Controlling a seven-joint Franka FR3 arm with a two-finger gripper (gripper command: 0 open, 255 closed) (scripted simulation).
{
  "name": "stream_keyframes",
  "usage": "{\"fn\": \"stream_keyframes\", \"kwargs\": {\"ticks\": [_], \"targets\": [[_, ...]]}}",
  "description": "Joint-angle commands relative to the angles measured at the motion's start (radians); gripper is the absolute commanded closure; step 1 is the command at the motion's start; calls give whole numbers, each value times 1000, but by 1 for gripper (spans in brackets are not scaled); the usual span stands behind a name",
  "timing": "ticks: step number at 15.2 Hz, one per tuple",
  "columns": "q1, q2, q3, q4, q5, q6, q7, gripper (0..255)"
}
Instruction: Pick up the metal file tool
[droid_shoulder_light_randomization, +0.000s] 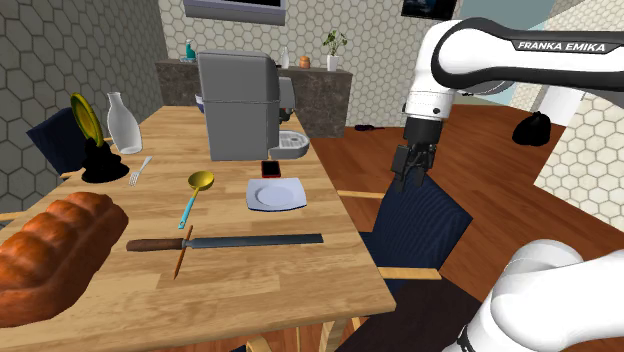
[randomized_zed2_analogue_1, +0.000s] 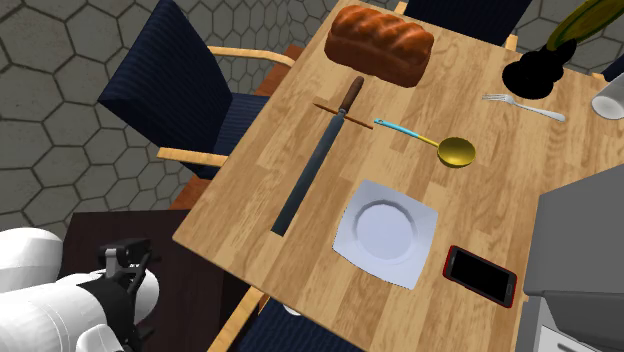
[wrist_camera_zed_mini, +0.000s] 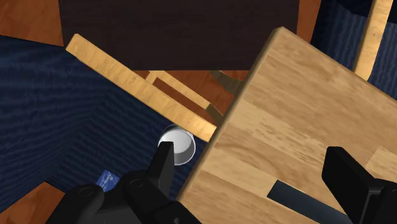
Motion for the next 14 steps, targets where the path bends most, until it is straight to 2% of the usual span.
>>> {"fn": "stream_keyframes", "kwargs": {"ticks": [1,8,14], "targets": [[0,0,0,0,0,0,0,0],[89,227,34,62,18,189,-129,0],[154,422,72,154,29,314,-231,0]]}}
